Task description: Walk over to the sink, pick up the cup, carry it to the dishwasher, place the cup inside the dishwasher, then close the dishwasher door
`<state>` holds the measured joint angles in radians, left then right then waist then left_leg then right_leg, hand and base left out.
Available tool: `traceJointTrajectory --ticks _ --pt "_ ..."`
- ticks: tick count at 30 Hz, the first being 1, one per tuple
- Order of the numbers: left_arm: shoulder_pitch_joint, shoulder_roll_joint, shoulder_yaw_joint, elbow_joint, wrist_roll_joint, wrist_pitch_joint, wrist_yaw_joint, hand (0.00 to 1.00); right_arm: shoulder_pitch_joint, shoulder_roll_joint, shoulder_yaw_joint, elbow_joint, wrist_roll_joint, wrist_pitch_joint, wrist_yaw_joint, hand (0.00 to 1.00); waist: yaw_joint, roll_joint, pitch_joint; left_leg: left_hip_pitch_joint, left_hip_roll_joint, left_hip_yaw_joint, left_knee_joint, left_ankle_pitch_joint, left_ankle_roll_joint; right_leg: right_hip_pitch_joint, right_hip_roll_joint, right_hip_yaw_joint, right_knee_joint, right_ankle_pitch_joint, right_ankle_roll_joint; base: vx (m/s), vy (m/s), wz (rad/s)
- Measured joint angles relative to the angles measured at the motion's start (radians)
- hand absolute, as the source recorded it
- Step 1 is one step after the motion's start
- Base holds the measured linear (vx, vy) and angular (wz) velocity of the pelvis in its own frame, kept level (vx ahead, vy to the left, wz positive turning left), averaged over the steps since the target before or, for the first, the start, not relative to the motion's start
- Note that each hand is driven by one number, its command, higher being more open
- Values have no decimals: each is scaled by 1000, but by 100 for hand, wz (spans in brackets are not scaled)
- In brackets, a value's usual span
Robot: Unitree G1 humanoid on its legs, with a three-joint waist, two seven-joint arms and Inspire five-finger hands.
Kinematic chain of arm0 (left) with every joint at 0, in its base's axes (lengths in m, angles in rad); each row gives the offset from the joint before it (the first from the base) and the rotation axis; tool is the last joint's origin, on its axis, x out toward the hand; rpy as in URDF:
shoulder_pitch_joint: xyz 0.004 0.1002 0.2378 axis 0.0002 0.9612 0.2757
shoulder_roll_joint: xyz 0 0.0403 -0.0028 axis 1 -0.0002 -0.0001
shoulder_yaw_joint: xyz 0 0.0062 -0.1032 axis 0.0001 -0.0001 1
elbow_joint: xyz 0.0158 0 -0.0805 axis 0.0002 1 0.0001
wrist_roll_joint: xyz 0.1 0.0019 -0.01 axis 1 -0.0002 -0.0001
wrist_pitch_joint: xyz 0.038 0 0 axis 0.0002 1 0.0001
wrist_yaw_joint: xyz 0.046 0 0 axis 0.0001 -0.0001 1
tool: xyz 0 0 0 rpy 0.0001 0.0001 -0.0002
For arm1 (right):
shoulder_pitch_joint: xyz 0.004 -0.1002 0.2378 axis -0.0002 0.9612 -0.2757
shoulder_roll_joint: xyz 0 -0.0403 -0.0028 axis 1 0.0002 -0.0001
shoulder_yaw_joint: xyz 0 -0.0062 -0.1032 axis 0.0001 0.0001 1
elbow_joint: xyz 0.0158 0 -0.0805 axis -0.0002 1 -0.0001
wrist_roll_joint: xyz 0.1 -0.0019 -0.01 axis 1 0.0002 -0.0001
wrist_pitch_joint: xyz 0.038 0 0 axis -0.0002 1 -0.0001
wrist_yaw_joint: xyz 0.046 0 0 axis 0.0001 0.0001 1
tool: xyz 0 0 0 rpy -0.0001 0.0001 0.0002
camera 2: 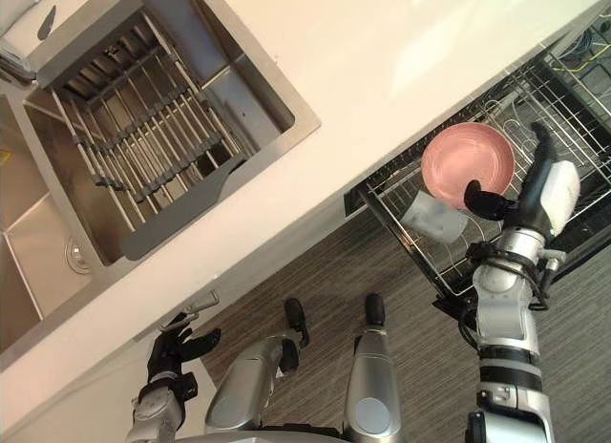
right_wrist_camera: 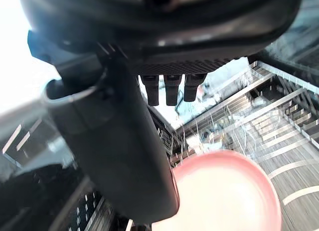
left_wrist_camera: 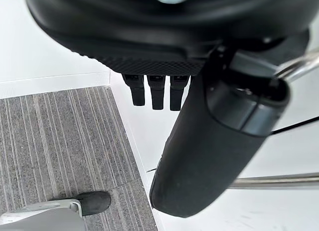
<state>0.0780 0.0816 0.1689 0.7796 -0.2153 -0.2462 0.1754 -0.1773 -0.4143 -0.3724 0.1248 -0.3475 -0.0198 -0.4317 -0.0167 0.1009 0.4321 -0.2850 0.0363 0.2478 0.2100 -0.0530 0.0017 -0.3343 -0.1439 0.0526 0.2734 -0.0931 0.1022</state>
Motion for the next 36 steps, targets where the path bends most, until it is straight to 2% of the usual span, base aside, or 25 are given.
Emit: traceJointTrajectory --ticks 5,8,12,14,17,19,28,31,36 --pt "0 -7 21 -15 2 15 2 90 140 89 -105 -201 1 -8 -29 90 -4 -15 9 16 8 5 5 -6 -2 25 7 1 -19 8 -1 -4 -2 -4" --pt "5 -15 45 -20 6 25 9 90 229 149 -162 -273 34 -44 -32 90 -4 -24 12 27 23 12 27 -24 -8 46 19 5 -28 8 -1 3 -16 -11" --pt "17 -19 66 -21 6 40 6 90 318 199 -231 -275 244 -103 2 90 -5 -30 9 36 44 30 62 -52 -14 62 30 16 -30 7 -2 16 -8 -17" --pt "26 -20 83 -20 6 55 -8 90 347 223 -268 -245 397 -127 27 90 -9 -34 8 48 53 45 78 -66 -14 73 36 28 -30 7 -2 17 -5 -20" --pt "38 -20 93 -20 5 59 -15 90 366 228 -283 -201 516 -140 62 90 -14 -39 5 56 61 60 90 -80 -16 78 41 38 -25 4 -4 -7 -2 -15" --pt "42 -19 97 -20 5 63 -26 90 380 228 -290 -157 640 -146 118 90 -14 -44 2 61 64 68 99 -87 -16 78 43 47 -13 -2 -3 -15 -1 -10" --pt "51 -15 97 -23 0 64 -35 90 384 228 -266 -8 818 -146 239 90 -10 -57 -13 64 72 83 111 -98 -17 78 45 52 -6 -4 -4 -5 -1 -1" --pt "52 -6 97 -25 0 65 -50 90 382 223 -217 42 920 -146 299 90 -1 -58 -13 61 75 84 115 -99 -18 77 48 52 -5 -5 -5 0 0 0" --pt "52 15 93 -28 0 65 -63 90 324 222 -134 157 1022 -142 346 90 4 -63 -16 50 76 72 125 -100 -19 69 48 42 13 -15 -7 -4 -10 6"
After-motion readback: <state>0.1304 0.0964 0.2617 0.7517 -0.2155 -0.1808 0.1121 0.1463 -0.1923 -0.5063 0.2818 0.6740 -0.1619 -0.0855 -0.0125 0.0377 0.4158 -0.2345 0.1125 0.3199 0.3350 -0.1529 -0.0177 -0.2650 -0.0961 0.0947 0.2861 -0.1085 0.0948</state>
